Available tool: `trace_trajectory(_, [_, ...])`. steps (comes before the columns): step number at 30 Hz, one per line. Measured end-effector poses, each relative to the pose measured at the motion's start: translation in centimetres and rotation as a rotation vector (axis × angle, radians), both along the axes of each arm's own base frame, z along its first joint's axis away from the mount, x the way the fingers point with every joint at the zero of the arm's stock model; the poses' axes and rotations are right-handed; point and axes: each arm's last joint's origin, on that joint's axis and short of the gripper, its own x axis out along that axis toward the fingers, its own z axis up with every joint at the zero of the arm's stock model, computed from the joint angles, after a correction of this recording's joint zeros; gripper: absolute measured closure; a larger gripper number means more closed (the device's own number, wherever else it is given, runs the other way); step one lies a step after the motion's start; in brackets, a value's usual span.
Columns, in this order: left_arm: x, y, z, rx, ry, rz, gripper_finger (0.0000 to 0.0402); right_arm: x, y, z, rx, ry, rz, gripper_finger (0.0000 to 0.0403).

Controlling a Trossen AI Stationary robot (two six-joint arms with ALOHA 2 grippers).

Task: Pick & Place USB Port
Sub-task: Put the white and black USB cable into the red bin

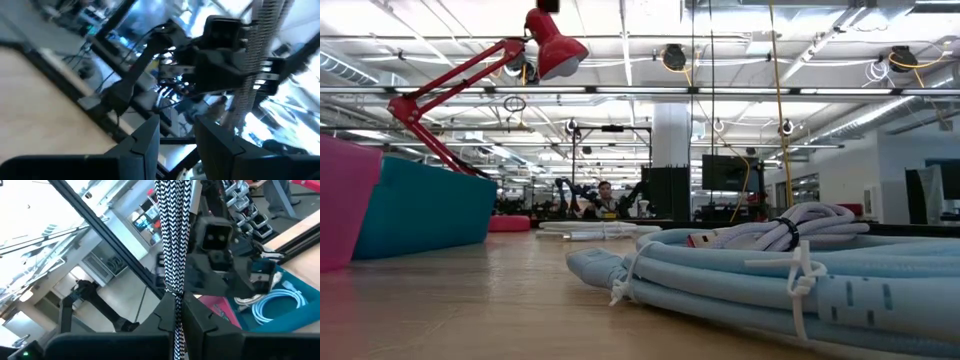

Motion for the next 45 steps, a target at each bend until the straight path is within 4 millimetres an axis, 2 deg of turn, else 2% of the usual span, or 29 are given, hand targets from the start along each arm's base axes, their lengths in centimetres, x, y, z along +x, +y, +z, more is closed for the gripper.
trace_trajectory(6, [1.2, 0.8, 3.9, 0.115, -0.019, -0.114, 0.0277, 0.6, 0.5, -0.8, 0.017, 0.029, -0.019, 0.04])
trace_trajectory(10, [2.2, 0.8, 7.5, 0.235, 0.054, -0.119, 0.0277, 1.6, 1.0, -2.0, 0.034, 0.066, -0.016, 0.04])
trace_trajectory(13, [2.6, 1.2, 9.0, 0.297, 0.156, -0.12, 0.0276, 2.1, 1.2, -2.2, 0.05, 0.05, -0.019, 0.0401])
trace_trajectory(16, [2.9, 1.6, 9.5, 0.311, 0.17, -0.142, 0.0277, 2.4, 1.3, -2.4, 0.044, 0.046, -0.018, 0.0399])
trace_trajectory(23, [3.1, 2.1, 9.2, 0.265, 0.202, -0.157, 0.0284, 2.5, 1.1, -2.3, 0.031, 0.027, -0.026, 0.0397])
trace_trajectory(26, [3.2, 2.3, 9.0, 0.255, 0.21, -0.177, 0.032, 2.5, 1.1, -2.3, 0.019, 0.027, -0.023, 0.0397])
trace_trajectory(29, [3.2, 2.3, 9.1, 0.258, 0.204, -0.179, 0.0381, 2.6, 1.1, -2.3, 0.013, 0.024, -0.028, 0.0396])
trace_trajectory(33, [3.2, 2.2, 9.2, 0.247, 0.189, -0.182, 0.0391, 2.6, 1.1, -2.1, -0.002, 0.0, -0.013, 0.0392])
trace_trajectory(35, [2.6, 2.3, 9.6, 0.26, 0.187, -0.208, 0.0394, 2.6, 1.1, -1.8, -0.016, -0.036, 0.025, 0.0381])
trace_trajectory(38, [0.8, 2.5, 10.4, 0.293, 0.241, -0.291, 0.0396, 2.5, 1.3, -1.1, -0.002, -0.102, 0.101, 0.0356])
trace_trajectory(42, [-3.1, 2.9, 10.1, 0.33, 0.472, -0.39, 0.0397, 2.0, 1.8, -0.2, 0.03, -0.181, 0.185, 0.0324])
trace_trajectory(45, [-6.3, 2.9, 9.7, 0.292, 0.646, -0.494, 0.0397, 1.9, 2.1, 0.1, 0.045, -0.211, 0.198, 0.0305])
